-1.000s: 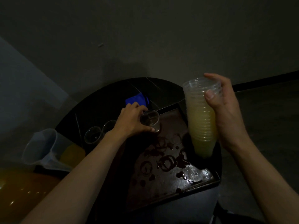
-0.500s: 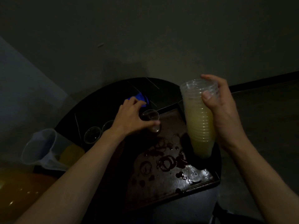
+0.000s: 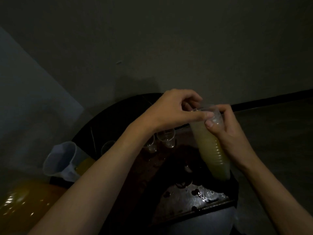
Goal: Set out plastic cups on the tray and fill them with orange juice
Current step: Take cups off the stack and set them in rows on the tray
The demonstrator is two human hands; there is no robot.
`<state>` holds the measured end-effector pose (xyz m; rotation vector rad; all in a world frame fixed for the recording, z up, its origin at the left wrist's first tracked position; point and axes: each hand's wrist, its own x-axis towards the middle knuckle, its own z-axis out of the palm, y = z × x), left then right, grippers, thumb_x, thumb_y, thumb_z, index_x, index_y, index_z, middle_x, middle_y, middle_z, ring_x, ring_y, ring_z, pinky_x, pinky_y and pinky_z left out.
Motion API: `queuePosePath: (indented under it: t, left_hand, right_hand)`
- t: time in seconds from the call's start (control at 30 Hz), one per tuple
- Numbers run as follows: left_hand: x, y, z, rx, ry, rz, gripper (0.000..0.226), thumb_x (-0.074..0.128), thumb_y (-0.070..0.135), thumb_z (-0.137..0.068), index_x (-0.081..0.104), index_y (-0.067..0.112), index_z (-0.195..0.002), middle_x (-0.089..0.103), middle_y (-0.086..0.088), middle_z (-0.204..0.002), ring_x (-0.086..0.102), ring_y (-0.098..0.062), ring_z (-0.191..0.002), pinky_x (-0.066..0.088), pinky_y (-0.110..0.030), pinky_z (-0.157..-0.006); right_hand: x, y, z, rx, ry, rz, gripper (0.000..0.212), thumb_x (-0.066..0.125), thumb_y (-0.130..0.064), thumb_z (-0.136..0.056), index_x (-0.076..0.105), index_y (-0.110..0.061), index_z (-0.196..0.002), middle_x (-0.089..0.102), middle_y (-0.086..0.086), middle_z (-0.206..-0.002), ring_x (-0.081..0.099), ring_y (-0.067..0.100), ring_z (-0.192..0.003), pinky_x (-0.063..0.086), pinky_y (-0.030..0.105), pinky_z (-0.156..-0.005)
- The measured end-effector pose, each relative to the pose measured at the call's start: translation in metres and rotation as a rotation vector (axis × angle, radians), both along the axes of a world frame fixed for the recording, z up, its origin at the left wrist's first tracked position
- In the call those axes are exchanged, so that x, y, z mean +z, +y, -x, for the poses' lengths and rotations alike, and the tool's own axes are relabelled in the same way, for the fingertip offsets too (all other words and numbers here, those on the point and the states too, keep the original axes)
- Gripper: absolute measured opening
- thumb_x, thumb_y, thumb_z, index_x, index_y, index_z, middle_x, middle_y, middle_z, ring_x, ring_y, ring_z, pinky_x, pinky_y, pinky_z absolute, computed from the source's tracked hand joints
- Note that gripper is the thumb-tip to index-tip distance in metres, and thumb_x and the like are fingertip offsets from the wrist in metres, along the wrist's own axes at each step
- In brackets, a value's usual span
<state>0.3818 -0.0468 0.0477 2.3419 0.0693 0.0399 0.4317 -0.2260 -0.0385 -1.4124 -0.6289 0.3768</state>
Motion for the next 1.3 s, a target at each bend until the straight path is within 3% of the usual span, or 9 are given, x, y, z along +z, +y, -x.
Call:
queuePosePath:
  t: [0.07, 0.23, 0.37, 0.53, 0.7, 0.83, 1.0, 1.1, 1.3]
  left_hand:
    - [0.002, 0.002, -0.001, -0.013, 0.027, -0.048, 0.044, 0.082, 0.047, -0.079, 0.072, 0.023, -0.115, 0.073, 0.009, -0.101, 0.069, -0.005, -0.087, 0.056, -0.023, -0.075]
    - [0.005, 0.002, -0.005, -0.004, 0.047, -0.045, 0.053, 0.08, 0.06, -0.066, 0.073, 0.027, -0.106, 0.074, 0.006, -0.092, 0.069, -0.011, -0.081, 0.059, -0.041, -0.079]
    - [0.008, 0.0, -0.006, -0.023, 0.045, -0.052, 0.058, 0.077, 0.061, -0.061, 0.07, 0.024, -0.105, 0.074, 0.004, -0.089, 0.071, -0.015, -0.083, 0.059, -0.049, -0.082]
    - [0.008, 0.0, -0.011, -0.028, 0.068, -0.065, 0.049, 0.078, 0.053, -0.065, 0.069, 0.025, -0.104, 0.072, 0.005, -0.088, 0.066, -0.004, -0.074, 0.06, -0.046, -0.077]
    - [0.016, 0.004, -0.013, 0.019, -0.013, -0.051, 0.05, 0.074, 0.056, -0.063, 0.069, 0.025, -0.103, 0.072, 0.004, -0.094, 0.069, -0.009, -0.084, 0.059, -0.032, -0.075]
    - [0.029, 0.016, -0.017, 0.049, -0.076, -0.038, 0.049, 0.076, 0.053, -0.068, 0.068, 0.024, -0.106, 0.071, 0.002, -0.101, 0.069, -0.011, -0.092, 0.057, -0.027, -0.08]
    - [0.032, 0.035, -0.016, 0.132, -0.259, 0.042, 0.049, 0.08, 0.043, -0.073, 0.067, 0.017, -0.112, 0.07, -0.004, -0.109, 0.069, -0.016, -0.102, 0.057, -0.03, -0.088]
    - [0.018, 0.043, -0.013, 0.178, -0.324, 0.054, 0.049, 0.083, 0.041, -0.072, 0.064, 0.023, -0.113, 0.069, -0.002, -0.11, 0.068, -0.016, -0.103, 0.056, -0.031, -0.086]
    - [-0.039, 0.04, -0.013, 0.121, -0.189, -0.251, 0.056, 0.087, 0.035, -0.072, 0.062, 0.021, -0.121, 0.061, 0.007, -0.115, 0.061, -0.004, -0.105, 0.056, -0.029, -0.091]
  right_hand:
    - [-0.001, 0.0, 0.0, -0.002, -0.009, 0.014, 0.054, 0.066, -0.058, -0.072, 0.052, -0.03, -0.117, 0.068, -0.017, -0.109, 0.067, 0.006, -0.101, 0.053, 0.031, -0.082]
    - [0.001, 0.001, 0.002, 0.006, -0.049, 0.016, 0.046, 0.069, -0.047, -0.078, 0.049, -0.039, -0.118, 0.066, -0.031, -0.106, 0.065, -0.005, -0.098, 0.048, 0.011, -0.076]
    - [0.003, 0.001, 0.002, -0.009, -0.069, 0.021, 0.044, 0.064, -0.056, -0.073, 0.051, -0.044, -0.113, 0.065, -0.03, -0.106, 0.064, -0.005, -0.094, 0.048, 0.01, -0.075]
    - [0.002, 0.0, 0.002, -0.014, -0.081, 0.034, 0.047, 0.063, -0.059, -0.072, 0.05, -0.043, -0.114, 0.063, -0.035, -0.102, 0.062, -0.007, -0.092, 0.047, 0.011, -0.075]
    - [0.002, -0.004, -0.002, -0.005, -0.053, 0.052, 0.039, 0.063, -0.062, -0.07, 0.049, -0.056, -0.107, 0.064, -0.033, -0.102, 0.067, 0.003, -0.092, 0.056, 0.033, -0.077]
    - [0.002, -0.008, -0.005, 0.002, -0.037, 0.039, 0.04, 0.063, -0.062, -0.07, 0.049, -0.058, -0.107, 0.063, -0.035, -0.101, 0.067, 0.004, -0.093, 0.057, 0.038, -0.075]
    - [0.002, -0.014, -0.01, -0.042, -0.025, 0.012, 0.051, 0.062, -0.062, -0.07, 0.048, -0.045, -0.116, 0.065, -0.033, -0.104, 0.066, -0.002, -0.095, 0.053, 0.018, -0.071]
    - [-0.001, -0.017, -0.013, -0.059, -0.006, -0.002, 0.053, 0.062, -0.062, -0.071, 0.048, -0.043, -0.118, 0.066, -0.029, -0.105, 0.068, 0.003, -0.097, 0.055, 0.025, -0.072]
    - [0.002, -0.024, -0.019, -0.112, 0.005, -0.045, 0.049, 0.058, -0.062, -0.072, 0.048, -0.044, -0.116, 0.063, -0.035, -0.102, 0.065, -0.004, -0.095, 0.052, 0.015, -0.067]
